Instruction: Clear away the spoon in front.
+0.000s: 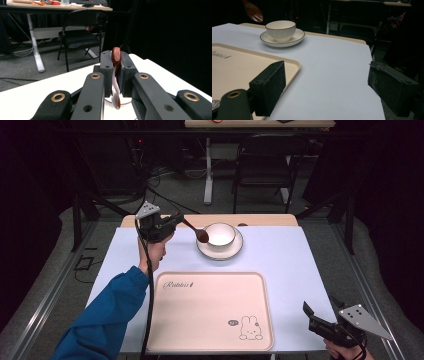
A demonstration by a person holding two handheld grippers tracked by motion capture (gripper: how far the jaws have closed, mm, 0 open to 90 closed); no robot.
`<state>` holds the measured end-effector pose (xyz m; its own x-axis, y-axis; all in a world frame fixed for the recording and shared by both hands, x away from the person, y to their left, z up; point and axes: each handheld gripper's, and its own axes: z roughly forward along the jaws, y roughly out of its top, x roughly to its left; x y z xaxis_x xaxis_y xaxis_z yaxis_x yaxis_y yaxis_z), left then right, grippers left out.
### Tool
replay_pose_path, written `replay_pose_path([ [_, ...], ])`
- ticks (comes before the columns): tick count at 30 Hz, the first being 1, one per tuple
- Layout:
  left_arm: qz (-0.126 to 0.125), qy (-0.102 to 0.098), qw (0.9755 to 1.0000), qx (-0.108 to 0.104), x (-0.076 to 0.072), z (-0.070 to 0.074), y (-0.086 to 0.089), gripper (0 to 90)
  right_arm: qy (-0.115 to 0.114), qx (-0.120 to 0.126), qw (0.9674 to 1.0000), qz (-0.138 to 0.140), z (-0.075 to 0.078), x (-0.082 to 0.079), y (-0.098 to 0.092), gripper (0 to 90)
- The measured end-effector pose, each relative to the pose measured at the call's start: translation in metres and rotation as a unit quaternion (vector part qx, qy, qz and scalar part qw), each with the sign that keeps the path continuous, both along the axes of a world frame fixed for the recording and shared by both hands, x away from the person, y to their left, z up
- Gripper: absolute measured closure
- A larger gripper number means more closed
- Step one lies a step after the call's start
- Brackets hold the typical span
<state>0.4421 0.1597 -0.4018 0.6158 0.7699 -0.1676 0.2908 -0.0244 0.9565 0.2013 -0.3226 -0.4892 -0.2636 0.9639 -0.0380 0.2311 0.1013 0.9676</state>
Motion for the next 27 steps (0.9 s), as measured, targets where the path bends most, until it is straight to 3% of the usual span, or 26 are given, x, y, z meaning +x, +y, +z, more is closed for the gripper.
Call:
replay_pose_path([
  [11,-0.034,0.008,0.9993,0.014,-0.020,0.014,0.014,84.0,0.000,0.000,1.0000,0.000,0.000,0.000,0.000,14.1],
  [21,-0.051,0.020,0.9977,0.039,-0.035,0.016,0.027,84.0,0.001,0.000,1.0000,0.000,0.000,0.000,0.000,14.1],
  [27,-0.061,0.027,0.9968,0.043,-0.043,0.015,0.034,84.0,0.001,-0.001,1.0000,0.000,0.000,0.000,0.000,14.1],
])
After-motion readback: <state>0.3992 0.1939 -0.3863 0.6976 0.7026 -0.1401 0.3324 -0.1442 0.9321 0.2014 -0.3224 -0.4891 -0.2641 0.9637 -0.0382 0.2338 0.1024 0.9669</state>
